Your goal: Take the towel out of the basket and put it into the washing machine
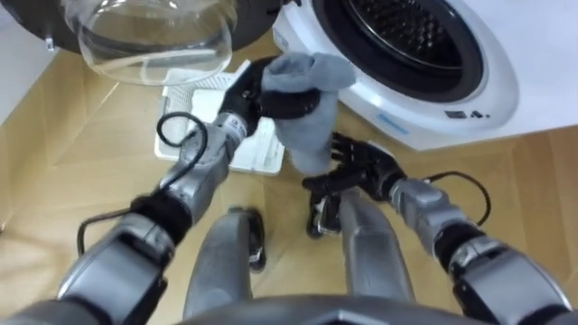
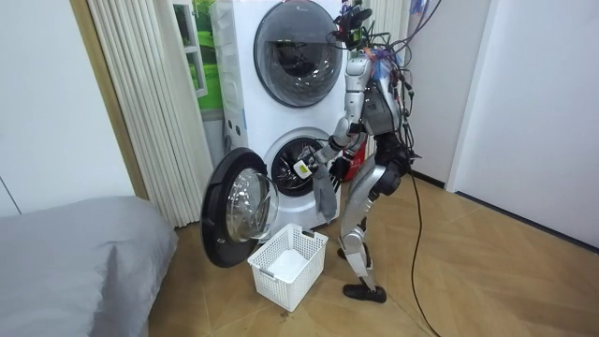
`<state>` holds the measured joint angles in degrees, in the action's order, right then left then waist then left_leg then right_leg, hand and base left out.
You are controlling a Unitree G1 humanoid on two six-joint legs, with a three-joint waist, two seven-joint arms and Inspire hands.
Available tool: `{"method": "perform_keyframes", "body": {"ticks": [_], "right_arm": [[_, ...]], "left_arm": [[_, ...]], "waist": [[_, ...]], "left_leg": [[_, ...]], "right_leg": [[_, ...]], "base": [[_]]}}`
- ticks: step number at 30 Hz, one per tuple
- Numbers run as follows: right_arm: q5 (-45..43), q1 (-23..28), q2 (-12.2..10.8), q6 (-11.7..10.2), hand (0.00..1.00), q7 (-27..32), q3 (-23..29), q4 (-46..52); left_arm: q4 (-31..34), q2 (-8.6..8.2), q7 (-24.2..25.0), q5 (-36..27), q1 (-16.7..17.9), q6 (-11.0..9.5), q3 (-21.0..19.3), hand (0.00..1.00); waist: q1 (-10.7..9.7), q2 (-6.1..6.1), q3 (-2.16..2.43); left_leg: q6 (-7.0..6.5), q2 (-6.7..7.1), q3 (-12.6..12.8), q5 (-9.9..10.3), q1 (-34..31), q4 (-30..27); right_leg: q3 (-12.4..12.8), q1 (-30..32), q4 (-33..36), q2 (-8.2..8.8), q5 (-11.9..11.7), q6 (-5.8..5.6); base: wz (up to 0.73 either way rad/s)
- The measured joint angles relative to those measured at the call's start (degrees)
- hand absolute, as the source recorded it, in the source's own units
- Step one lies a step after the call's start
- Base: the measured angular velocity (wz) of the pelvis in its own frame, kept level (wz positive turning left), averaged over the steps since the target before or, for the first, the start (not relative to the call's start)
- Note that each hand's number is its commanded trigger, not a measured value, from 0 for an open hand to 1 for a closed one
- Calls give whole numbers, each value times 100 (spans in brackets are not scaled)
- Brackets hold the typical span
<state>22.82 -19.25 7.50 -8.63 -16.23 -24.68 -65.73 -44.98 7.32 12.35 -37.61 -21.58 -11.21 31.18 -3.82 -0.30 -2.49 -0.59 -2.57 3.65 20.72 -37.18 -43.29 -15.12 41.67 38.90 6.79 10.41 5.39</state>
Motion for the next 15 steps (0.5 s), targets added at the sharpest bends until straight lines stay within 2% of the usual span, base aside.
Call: {"method": "perform_keyframes", "body": {"ticks": [7, 10, 15], "right_arm": [[-90, 41, -40, 128, 0, -18, 6, -54], [-107, 47, -38, 222, 0, -3, 19, -58], [-111, 45, -47, 312, 0, 64, 73, -43]], "left_arm": [[11, 1, 960, -807, 13, 450, 85, 100], [13, 4, 1076, -1019, 12, 643, 74, 100], [44, 3, 1127, -1254, 6, 820, 54, 100]], "waist": [[-28, 5, -4], [-20, 5, -3], [70, 32, -5]], "left_leg": [[-40, -2, 3, -44, 140, 66], [-41, -1, 3, -45, 154, 64], [-41, -8, 35, -43, 186, 85]], "right_leg": [[25, -170, -123, -1, -94, -44], [59, -171, -122, -17, -101, -50], [104, -171, -138, -66, -112, -43]], "base": [[3], [-3], [-6]]}}
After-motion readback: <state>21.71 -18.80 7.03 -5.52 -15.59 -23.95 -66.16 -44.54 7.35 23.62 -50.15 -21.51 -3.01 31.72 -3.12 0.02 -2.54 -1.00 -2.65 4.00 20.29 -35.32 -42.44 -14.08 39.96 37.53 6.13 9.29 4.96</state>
